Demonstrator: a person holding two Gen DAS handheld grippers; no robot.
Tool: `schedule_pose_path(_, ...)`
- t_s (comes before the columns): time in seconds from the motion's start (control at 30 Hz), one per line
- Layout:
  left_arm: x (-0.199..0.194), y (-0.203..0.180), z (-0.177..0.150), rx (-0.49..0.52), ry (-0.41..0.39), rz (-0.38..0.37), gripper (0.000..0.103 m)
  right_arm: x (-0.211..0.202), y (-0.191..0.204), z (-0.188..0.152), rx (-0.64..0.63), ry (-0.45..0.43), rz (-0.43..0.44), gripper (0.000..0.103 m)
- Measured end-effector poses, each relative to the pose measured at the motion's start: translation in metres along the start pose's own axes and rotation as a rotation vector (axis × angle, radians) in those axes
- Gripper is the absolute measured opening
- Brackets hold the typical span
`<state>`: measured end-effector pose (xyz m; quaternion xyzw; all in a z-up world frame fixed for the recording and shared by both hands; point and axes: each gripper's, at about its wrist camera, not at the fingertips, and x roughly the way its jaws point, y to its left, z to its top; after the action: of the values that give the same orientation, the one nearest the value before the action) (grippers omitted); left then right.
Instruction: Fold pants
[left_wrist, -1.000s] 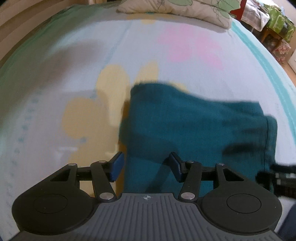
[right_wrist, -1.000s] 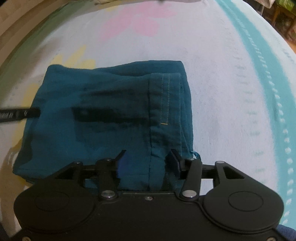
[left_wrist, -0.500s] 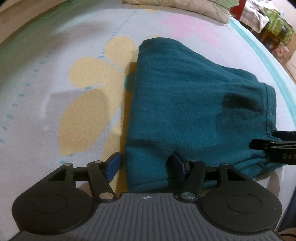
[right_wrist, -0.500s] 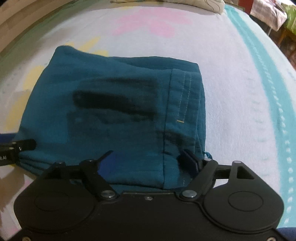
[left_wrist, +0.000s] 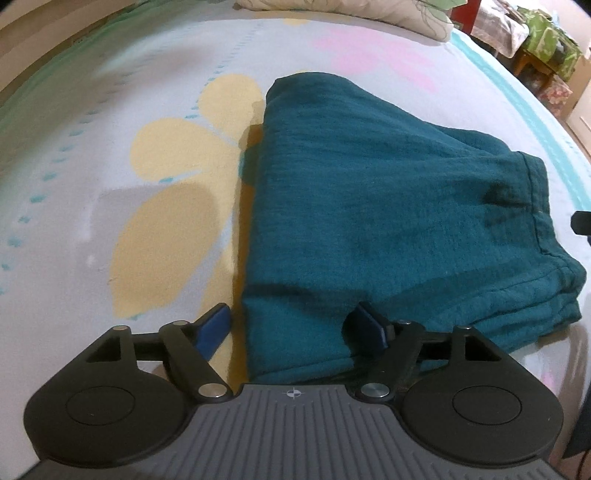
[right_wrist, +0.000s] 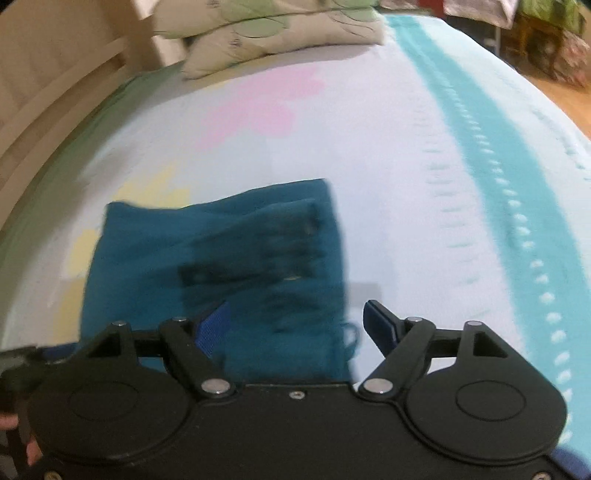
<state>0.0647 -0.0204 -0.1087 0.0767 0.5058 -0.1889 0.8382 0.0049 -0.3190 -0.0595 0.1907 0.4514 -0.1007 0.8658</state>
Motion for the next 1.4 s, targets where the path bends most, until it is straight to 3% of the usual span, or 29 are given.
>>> schedule_pose_path(0.17, 0.001, -0.003, -0.003, -0.002, -0.023, 0.009, 0.077, 0.029, -0.021, 0.006, 0.047, 0.109, 0.045, 0.08)
schedule_pose_path(0.37, 0.0, -0.001, -0.001, 0.001, -0.019, -0.01, 0.077, 0.051, -0.027, 0.01, 0.048, 0.137, 0.061, 0.082)
schedule_pose_path(0.53, 0.001, 0.004, 0.005, 0.017, -0.006, -0.04, 0.076, 0.059, -0.028, 0.011, 0.031, 0.106, 0.156, 0.082)
schedule_pose_path(0.67, 0.002, 0.009, 0.01, 0.027, -0.009, -0.072, 0.076, 0.07, -0.031, 0.009, 0.066, 0.075, 0.283, 0.077)
schedule_pose_path(0.87, 0.005, 0.011, 0.02, 0.044, -0.034, -0.074, 0.075, 0.072, -0.039, 0.006, 0.088, 0.055, 0.313, 0.066)
schedule_pose_path(1.33, 0.043, -0.004, 0.079, 0.061, -0.019, -0.124, 0.075, 0.074, -0.052, 0.012, 0.106, 0.045, 0.345, 0.065)
schedule_pose_path(1.4, 0.045, -0.008, 0.081, 0.06, -0.03, -0.143, 0.071, 0.075, -0.05, 0.012, 0.099, 0.042, 0.342, 0.062)
